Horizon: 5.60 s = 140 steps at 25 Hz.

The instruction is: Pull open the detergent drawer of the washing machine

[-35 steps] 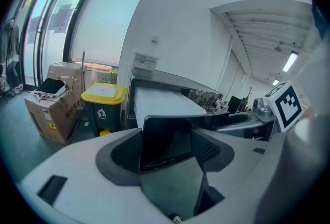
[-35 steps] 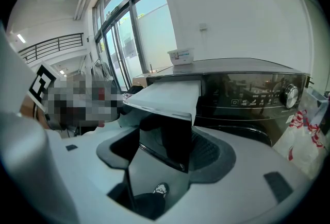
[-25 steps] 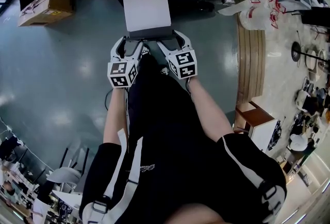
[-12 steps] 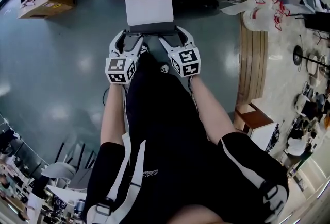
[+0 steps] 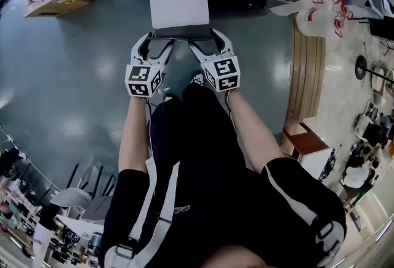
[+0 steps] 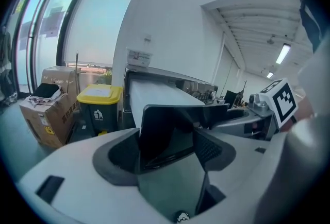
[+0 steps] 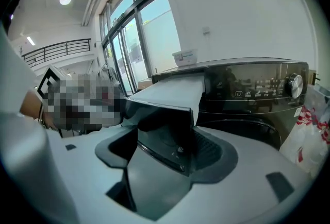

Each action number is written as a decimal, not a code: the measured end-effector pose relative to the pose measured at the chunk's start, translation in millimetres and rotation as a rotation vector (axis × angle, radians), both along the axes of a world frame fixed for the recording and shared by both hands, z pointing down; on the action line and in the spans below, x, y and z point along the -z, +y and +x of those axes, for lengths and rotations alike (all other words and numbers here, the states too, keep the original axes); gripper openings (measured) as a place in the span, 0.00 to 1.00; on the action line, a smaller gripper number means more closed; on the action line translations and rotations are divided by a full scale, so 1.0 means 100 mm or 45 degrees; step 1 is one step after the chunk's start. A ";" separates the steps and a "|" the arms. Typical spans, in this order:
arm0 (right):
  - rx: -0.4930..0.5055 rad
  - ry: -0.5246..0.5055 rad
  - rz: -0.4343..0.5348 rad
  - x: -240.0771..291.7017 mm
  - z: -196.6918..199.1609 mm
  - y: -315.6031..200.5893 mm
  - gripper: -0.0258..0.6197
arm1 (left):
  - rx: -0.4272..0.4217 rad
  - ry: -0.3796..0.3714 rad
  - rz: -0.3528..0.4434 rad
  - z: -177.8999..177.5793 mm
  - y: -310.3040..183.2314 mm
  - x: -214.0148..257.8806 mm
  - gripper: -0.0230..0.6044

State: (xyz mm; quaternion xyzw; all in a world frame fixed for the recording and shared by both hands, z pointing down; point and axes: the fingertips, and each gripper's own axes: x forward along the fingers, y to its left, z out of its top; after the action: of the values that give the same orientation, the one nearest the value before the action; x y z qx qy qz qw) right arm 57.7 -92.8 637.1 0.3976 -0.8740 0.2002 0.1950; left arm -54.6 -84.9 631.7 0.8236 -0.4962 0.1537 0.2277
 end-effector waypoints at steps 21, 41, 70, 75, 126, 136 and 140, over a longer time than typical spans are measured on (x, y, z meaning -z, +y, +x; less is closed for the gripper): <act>-0.048 -0.002 -0.028 0.11 0.00 0.26 0.54 | 0.097 0.069 -0.012 -0.05 0.27 0.12 0.53; -0.040 0.012 -0.048 0.07 0.09 0.74 0.55 | 0.099 0.056 -0.041 0.05 0.76 0.08 0.53; -0.058 0.025 -0.059 -0.10 0.11 0.86 0.56 | 0.058 -0.005 -0.035 0.03 0.87 -0.07 0.53; -0.077 0.006 -0.070 -0.04 0.24 0.95 0.54 | 0.112 0.021 -0.059 -0.05 0.95 -0.01 0.51; -0.176 0.024 0.196 2.32 -0.41 0.22 0.05 | -0.047 0.173 0.255 -0.10 0.13 2.35 0.07; -0.234 -0.058 0.453 3.46 -0.30 0.15 0.05 | -0.021 0.209 0.450 -0.14 0.02 3.33 0.07; -0.251 -0.063 0.517 3.73 -0.25 0.16 0.05 | -0.015 0.211 0.531 -0.15 0.04 3.68 0.07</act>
State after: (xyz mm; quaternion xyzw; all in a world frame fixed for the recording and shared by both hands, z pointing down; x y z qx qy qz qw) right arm 33.0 -77.1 263.6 0.5072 -0.8577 0.0481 0.0690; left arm -69.5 -80.8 263.5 0.8656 -0.4919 -0.0193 0.0915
